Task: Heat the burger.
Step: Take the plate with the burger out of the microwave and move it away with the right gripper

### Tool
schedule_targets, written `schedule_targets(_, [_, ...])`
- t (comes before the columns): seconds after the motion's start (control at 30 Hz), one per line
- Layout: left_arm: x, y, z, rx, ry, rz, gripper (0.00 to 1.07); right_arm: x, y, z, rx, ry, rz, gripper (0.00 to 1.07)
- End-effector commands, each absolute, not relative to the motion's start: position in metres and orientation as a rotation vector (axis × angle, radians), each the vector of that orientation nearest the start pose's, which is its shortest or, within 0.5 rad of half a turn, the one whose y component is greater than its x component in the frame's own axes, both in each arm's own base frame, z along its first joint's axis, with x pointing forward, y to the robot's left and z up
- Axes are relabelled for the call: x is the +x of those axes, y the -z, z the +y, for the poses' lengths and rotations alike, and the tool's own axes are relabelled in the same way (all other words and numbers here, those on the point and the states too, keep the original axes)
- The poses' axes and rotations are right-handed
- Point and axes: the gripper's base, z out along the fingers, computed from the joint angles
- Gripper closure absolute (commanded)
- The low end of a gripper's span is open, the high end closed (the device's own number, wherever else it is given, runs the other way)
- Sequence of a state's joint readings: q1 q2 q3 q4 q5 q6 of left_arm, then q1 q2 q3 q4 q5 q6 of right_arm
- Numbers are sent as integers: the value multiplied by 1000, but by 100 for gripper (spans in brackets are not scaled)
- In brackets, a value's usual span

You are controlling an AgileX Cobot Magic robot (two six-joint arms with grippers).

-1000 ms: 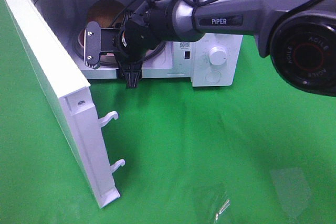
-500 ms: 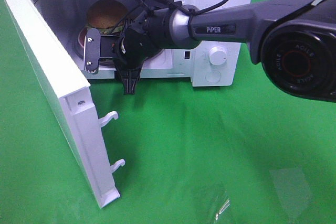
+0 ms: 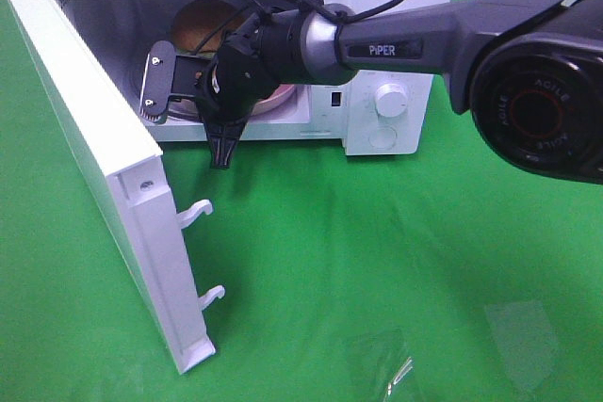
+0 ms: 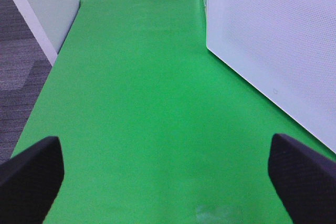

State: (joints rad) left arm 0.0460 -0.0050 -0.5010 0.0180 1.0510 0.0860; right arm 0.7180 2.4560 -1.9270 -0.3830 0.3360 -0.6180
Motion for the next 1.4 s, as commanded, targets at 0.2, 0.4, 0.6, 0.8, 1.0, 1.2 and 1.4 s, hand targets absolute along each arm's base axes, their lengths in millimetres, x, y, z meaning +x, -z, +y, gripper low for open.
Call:
schedule_targets(0.2, [-8,-279,1,39,-109,2000,9,418,-147,342,-1658,255,1672,107])
schedule_targets(0.4, [-8,-279,1,39,-109,2000,9,411,-155,337,-1768,268,1681,107])
schedule_targets(0.6, [-8,-279,1,39,-109,2000,9,407,-163,323,-1852,312,1589,107])
schedule_targets(0.8, [-8,-279,1,39,-109,2000,9,405,-170,306,-1902,349,1474,107])
schedule_targets(1.0, [-8,-279,1,39,-109,2000,9,397,-174,297,-1951,372,1357,107])
schedule_targets(1.2, [-8,-279,1,39,-109,2000,9,387,-182,291,-1943,403,1247,107])
schedule_targets(1.4, [-8,-279,1,39,-109,2000,9,381,-192,287,-1907,411,1217,107])
